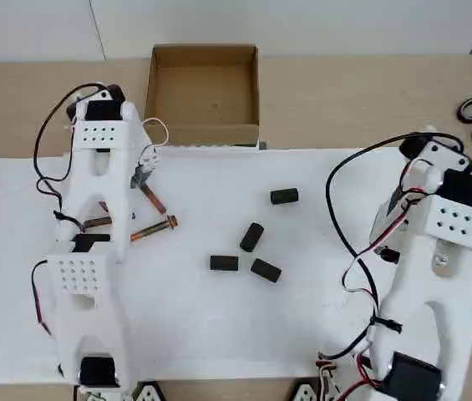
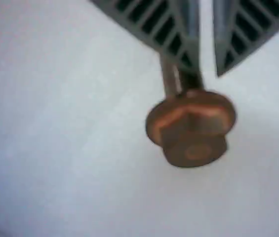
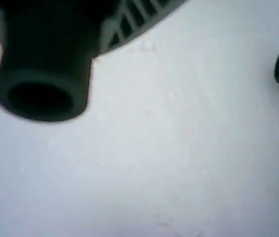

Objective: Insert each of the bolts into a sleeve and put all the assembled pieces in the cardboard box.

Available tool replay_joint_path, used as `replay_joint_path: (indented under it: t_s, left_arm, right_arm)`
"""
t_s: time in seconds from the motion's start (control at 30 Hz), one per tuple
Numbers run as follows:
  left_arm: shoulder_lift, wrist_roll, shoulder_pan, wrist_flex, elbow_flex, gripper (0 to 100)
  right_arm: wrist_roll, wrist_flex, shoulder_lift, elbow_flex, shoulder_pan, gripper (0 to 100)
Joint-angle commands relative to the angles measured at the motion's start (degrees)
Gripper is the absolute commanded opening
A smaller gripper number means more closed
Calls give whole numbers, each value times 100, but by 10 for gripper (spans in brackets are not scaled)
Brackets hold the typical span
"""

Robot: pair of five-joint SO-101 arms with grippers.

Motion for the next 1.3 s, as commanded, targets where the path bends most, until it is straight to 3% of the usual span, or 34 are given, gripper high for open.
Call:
replay_joint_path:
  t_s: [0.0, 0.23, 1.27]
  left_arm:
    - [-70, 0, -35, 158, -488, 70]
    - [-62, 0, -18, 431, -857, 76]
    - [1073, 0, 0, 149, -734, 72]
  right_arm:
    - [-44, -22, -189, -26, 48, 4]
    - [-44, -57, -180, -26, 31, 4]
    - [-44, -57, -180, -26, 40, 4]
